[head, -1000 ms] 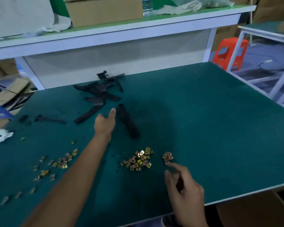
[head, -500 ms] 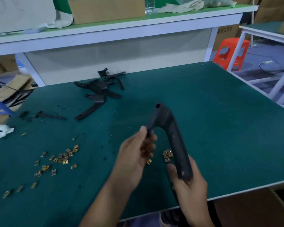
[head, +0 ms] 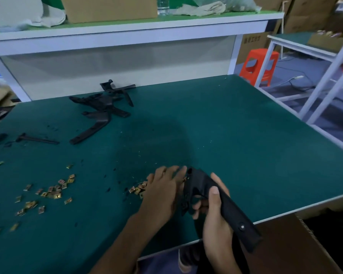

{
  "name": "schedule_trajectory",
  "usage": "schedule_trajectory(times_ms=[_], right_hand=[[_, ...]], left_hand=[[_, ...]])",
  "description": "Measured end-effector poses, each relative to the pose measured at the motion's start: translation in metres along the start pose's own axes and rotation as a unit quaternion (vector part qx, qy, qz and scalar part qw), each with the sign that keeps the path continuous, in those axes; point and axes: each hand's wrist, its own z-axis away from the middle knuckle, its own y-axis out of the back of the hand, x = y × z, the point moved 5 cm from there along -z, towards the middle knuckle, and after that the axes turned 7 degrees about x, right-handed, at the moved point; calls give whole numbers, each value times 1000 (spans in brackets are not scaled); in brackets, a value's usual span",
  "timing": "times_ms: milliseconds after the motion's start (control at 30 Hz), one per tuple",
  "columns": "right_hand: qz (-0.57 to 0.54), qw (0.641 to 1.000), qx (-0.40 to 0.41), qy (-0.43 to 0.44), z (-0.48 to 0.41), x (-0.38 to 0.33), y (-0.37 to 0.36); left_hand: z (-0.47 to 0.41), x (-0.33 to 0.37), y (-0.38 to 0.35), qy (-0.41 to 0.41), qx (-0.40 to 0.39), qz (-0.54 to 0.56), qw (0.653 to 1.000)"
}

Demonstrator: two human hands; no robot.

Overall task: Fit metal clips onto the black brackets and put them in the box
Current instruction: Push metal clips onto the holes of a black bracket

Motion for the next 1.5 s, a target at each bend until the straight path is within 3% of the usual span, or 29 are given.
schedule_trajectory(times_ms=[133, 400, 500, 633, 800, 967, 1167, 1300, 1500], right_hand=[[-3, 1000, -6, -5, -1, 2, 0], [32, 999, -18, 21, -3, 5, 0], [29, 999, -40, 11, -4, 3, -3], [16, 996, -84, -16, 1, 5, -9], [-4, 994, -105, -17, 11, 7, -26], [-8, 992, -121, -36, 15, 16, -35], [-27, 981, -176, -81, 13, 20, -39], [-25, 975, -205, -80, 11, 23, -38], [-39, 965, -241, -93, 6, 27, -36]], left_hand=[[1, 0, -2, -3, 36, -5, 999], [21, -15, 14, 99, 148, 153, 972], [37, -29, 23, 180, 192, 283, 922], [66, -43, 21, 275, 169, 465, 825], [98, -56, 10, 358, 150, 576, 720], [114, -52, 1, 389, 133, 615, 673], [103, -40, 11, 342, 136, 629, 684], [103, -36, 11, 338, 156, 595, 713], [106, -39, 10, 339, 181, 603, 699]])
